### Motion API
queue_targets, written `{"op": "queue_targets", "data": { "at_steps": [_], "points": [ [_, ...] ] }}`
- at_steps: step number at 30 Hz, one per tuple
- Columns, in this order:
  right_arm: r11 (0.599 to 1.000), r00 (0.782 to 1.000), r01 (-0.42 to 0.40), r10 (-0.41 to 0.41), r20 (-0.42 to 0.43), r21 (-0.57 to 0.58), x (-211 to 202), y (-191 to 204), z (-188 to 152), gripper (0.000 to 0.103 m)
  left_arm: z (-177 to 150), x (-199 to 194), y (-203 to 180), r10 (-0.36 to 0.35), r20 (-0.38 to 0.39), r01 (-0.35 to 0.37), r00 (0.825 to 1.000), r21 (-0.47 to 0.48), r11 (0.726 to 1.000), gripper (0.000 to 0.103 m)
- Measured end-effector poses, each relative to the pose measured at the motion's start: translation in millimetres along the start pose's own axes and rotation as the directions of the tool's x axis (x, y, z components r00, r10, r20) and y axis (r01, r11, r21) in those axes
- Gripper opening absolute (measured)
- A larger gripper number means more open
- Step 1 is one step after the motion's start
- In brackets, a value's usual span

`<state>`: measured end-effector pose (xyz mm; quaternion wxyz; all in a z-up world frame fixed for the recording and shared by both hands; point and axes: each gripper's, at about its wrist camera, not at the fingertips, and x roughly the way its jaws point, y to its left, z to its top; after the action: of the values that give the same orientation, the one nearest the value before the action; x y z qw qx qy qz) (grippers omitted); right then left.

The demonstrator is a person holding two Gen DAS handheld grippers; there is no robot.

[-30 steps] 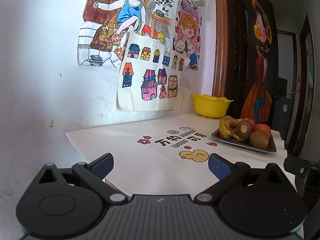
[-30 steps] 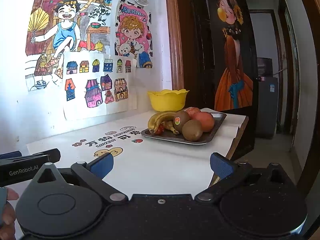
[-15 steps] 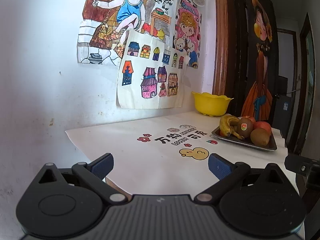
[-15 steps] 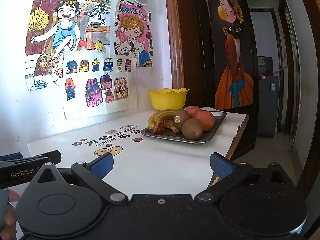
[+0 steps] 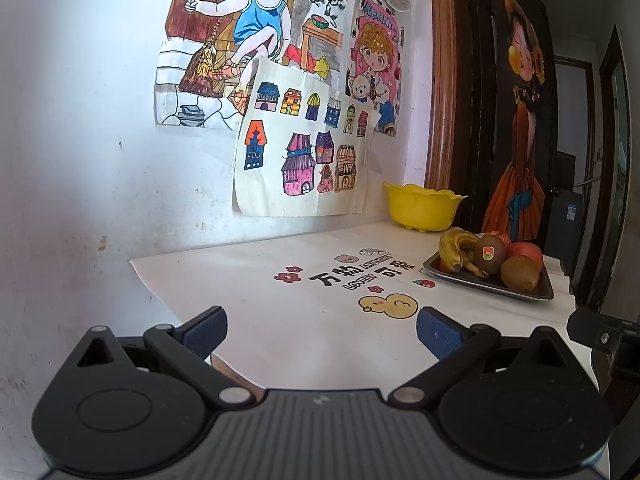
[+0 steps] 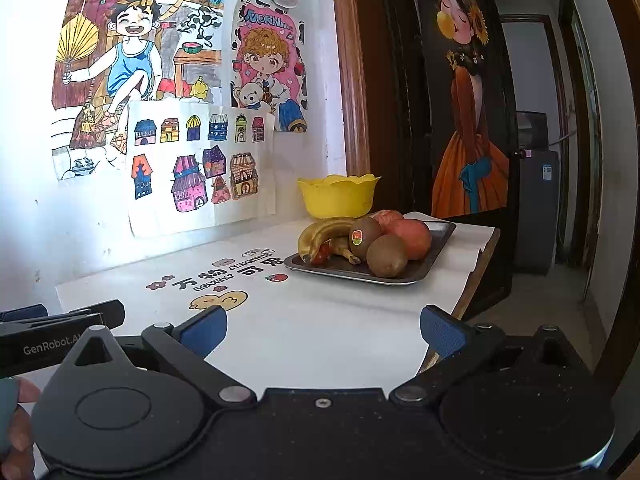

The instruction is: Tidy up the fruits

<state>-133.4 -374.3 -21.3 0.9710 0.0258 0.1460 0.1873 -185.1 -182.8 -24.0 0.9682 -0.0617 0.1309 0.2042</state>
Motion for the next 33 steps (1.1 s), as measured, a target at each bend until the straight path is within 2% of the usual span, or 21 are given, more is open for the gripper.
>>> {"op": "queue_targets", "data": {
  "at_steps": [33],
  "points": [
    [1.000, 1.000, -0.015, 0.015, -0.005, -0.001, 1.8, 1.8, 0.2, 0.102, -2.9, 0.5, -3.0, -0.010, 0.001, 0.010, 1.000, 0.005, 1.000, 0.102]
  ]
}}
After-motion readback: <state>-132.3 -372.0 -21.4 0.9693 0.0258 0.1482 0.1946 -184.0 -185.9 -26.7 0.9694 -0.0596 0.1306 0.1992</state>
